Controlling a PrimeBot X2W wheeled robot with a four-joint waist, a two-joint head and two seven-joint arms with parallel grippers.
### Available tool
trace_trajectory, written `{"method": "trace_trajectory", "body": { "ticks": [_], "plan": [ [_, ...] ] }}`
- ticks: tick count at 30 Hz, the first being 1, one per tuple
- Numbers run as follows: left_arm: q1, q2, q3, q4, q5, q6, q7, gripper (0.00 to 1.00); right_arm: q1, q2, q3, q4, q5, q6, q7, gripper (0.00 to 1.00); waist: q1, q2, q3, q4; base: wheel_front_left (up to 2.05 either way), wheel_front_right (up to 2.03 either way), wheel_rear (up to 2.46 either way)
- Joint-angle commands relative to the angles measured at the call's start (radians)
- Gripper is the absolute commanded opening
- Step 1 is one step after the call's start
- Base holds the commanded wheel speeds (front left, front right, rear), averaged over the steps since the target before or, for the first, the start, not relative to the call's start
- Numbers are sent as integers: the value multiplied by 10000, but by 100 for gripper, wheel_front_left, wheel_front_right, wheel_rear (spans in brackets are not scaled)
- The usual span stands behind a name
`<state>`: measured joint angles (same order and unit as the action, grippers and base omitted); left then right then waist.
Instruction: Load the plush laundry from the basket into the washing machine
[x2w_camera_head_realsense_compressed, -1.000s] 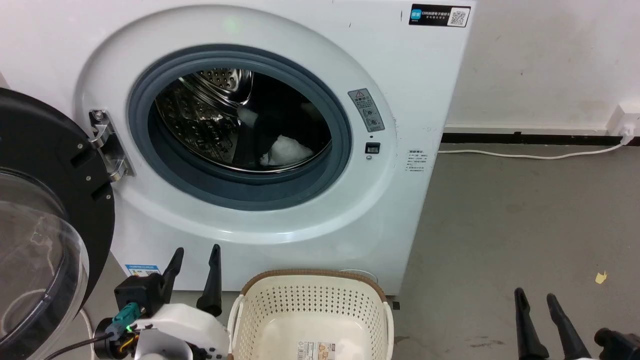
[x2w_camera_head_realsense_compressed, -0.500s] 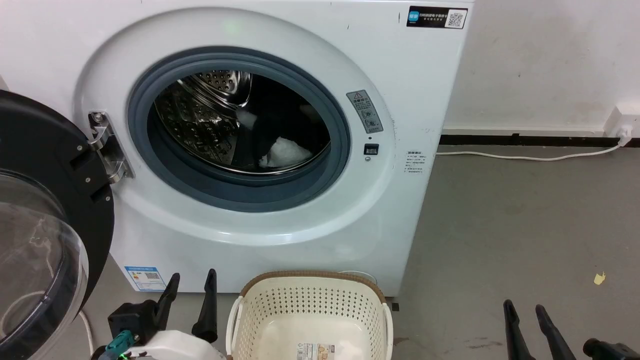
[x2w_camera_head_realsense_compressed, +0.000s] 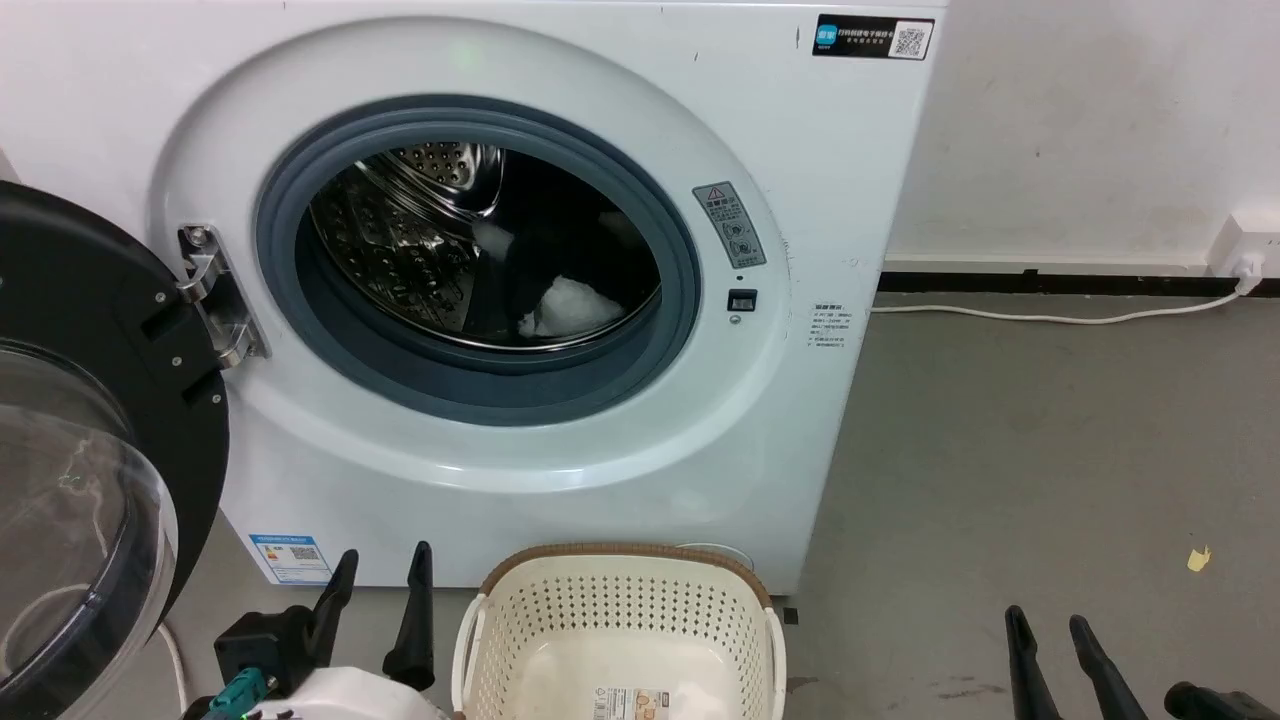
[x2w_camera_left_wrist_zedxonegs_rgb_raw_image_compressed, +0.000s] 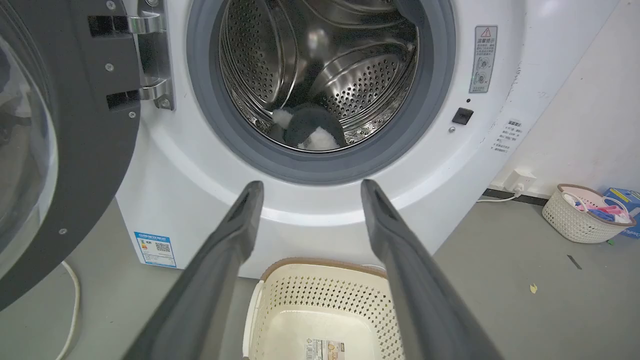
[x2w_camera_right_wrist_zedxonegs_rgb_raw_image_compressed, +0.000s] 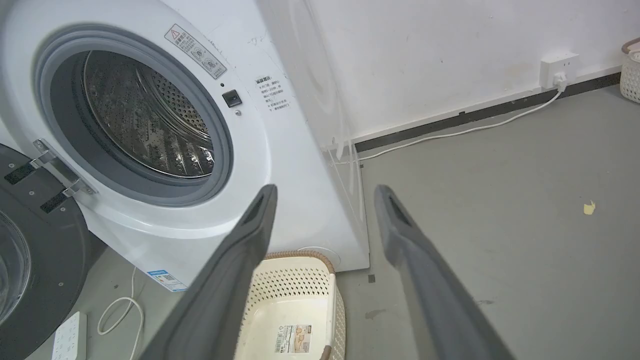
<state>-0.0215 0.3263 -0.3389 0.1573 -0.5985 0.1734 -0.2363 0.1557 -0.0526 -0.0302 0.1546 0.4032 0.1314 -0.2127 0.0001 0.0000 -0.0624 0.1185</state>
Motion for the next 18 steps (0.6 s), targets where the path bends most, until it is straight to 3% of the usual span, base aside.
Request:
{"method": "trace_trajectory", "body": {
  "ticks": [1,18],
  "plan": [
    [118,41,19,-64,76,42,-74,100,104,24,-5,-29,-73,-7,15,100,-1,0,0,-6,0,0,0],
    [113,28,168,-167,69,121,-168,100,119,24,45,-127,-346,-7,156,100,-1,0,-36,-17,0,0,0]
  ]
}}
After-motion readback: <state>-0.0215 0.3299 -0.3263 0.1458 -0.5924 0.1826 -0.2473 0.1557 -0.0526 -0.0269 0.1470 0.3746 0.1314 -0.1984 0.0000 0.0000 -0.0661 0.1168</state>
